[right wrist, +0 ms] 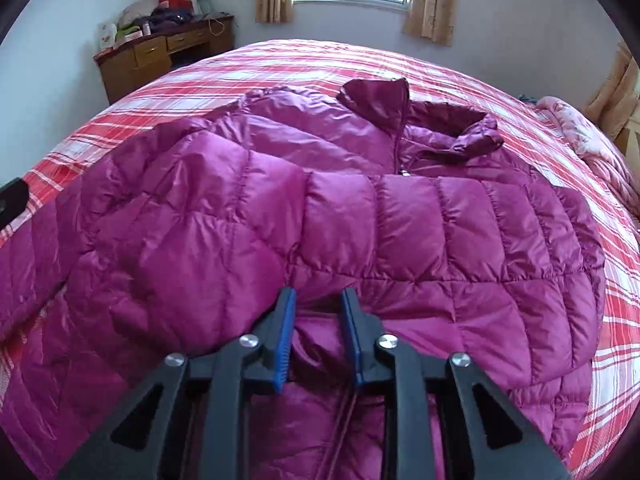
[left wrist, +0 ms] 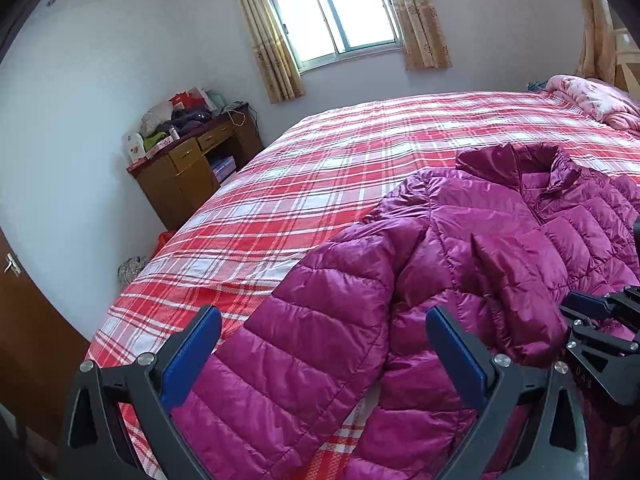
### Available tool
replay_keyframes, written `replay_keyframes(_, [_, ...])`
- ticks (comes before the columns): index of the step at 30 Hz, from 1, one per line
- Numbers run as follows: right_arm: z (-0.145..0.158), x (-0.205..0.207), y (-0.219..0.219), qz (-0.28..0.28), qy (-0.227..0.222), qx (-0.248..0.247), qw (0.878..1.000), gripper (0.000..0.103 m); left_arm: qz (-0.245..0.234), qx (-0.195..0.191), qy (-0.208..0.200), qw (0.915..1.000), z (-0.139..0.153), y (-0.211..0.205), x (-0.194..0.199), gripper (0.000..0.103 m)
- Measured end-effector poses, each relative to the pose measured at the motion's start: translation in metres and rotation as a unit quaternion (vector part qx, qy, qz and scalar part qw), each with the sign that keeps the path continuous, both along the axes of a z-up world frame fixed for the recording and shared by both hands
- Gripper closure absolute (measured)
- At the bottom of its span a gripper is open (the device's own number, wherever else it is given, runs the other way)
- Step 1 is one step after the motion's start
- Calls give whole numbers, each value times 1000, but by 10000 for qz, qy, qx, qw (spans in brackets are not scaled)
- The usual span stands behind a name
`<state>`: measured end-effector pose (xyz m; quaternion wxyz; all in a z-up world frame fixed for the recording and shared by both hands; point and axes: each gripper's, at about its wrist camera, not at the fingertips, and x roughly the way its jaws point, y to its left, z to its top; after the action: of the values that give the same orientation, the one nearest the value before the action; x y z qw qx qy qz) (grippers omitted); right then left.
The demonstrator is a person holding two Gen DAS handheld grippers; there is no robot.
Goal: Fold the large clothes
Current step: 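Lift the held sleeve and carry it across the jacket body, then lower the sleeve onto the jacket front and open the right tool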
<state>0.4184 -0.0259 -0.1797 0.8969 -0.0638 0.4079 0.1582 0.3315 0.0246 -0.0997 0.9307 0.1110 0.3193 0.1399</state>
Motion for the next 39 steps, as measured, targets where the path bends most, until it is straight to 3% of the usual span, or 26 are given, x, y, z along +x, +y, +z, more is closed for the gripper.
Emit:
replay_keyframes(3, [17, -4, -32, -239, -181, 448, 9985, 74, -130, 175, -128, 9997, 7, -21, 10, 1])
replay_keyframes(8, [44, 0, -116, -1429, -670, 784, 9843, 74, -372, 243, -198, 9988, 9, -67, 36, 1])
replay_keyframes(12, [48, 27, -182, -2445, -740, 901, 9626, 74, -602, 746, -169, 9952, -13, -107, 55, 1])
replay_keyframes(16, [38, 48, -208, -2611, -603, 940, 9588, 74, -371, 1451, 223, 9885, -52, -115, 76, 1])
replay_keyframes(21, [18, 50, -192, -2200, -275, 702, 9726, 74, -135, 1027, 481, 9935, -67, -89, 89, 1])
replay_keyframes(30, [-8, 52, -195, -2158, 72, 513, 9751, 74, -146, 393, 711, 9966, -82, -70, 99, 1])
replay_keyframes(35, [5, 48, -191, -2140, 16, 265, 9765, 74, -182, -67, 831, 9964, -86, -59, 104, 1])
replay_keyframes(39, [41, 42, -194, -2351, -609, 370, 9693, 74, -180, -49, 817, 9965, -88, -63, 104, 1])
